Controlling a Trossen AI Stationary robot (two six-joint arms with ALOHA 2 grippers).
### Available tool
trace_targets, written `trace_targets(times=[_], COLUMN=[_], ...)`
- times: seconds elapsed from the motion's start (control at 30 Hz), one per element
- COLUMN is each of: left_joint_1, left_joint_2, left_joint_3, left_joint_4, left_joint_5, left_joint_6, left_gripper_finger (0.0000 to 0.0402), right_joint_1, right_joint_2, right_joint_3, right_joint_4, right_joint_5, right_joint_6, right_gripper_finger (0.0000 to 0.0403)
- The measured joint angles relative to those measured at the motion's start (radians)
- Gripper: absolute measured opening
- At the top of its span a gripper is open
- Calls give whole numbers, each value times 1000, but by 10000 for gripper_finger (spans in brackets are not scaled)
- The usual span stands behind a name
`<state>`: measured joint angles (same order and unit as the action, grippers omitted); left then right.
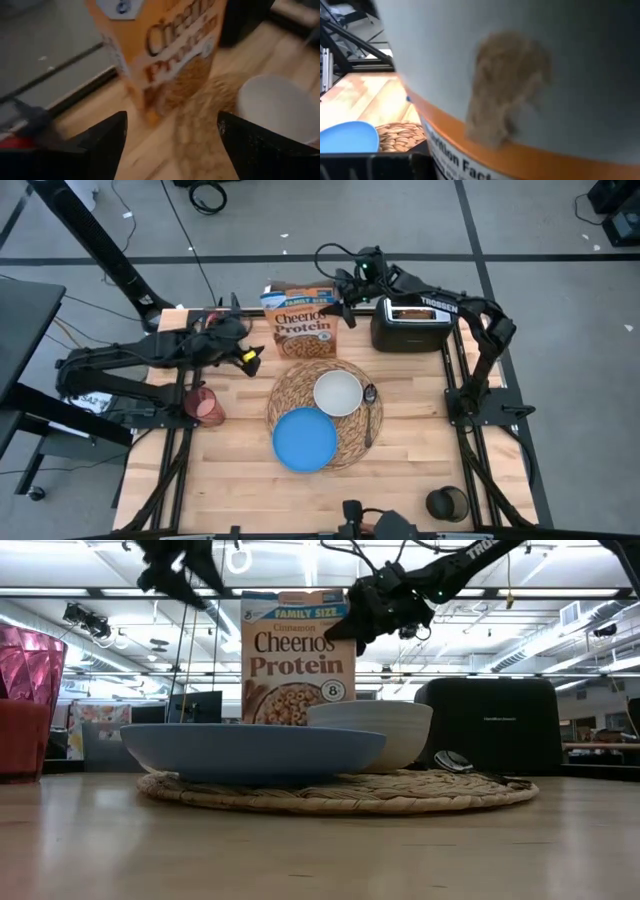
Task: Arrange a breakfast setting
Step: Pour the cereal into the white bowl
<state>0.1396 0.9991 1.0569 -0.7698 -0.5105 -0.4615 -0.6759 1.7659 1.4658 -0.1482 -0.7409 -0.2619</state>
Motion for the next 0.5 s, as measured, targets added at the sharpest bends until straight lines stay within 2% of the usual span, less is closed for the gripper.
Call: trace_targets(times=[0.27, 0.5], left_joint_1=[116, 170], left_joint_2=[-39, -44], left_joint_3=[1, 1], left_joint_4=[17, 257], left_joint_5=[30, 289], left_joint_6=[313, 519], left_gripper_finger=[319, 319], right_joint_1=[26, 49], right_joint_2=[-78, -223], right_joint_3=[-2, -2], right_joint_4=[17, 17], right_joint_5=[-7, -44], right_joint_6=[-2, 33], right_gripper_finger=[161, 143])
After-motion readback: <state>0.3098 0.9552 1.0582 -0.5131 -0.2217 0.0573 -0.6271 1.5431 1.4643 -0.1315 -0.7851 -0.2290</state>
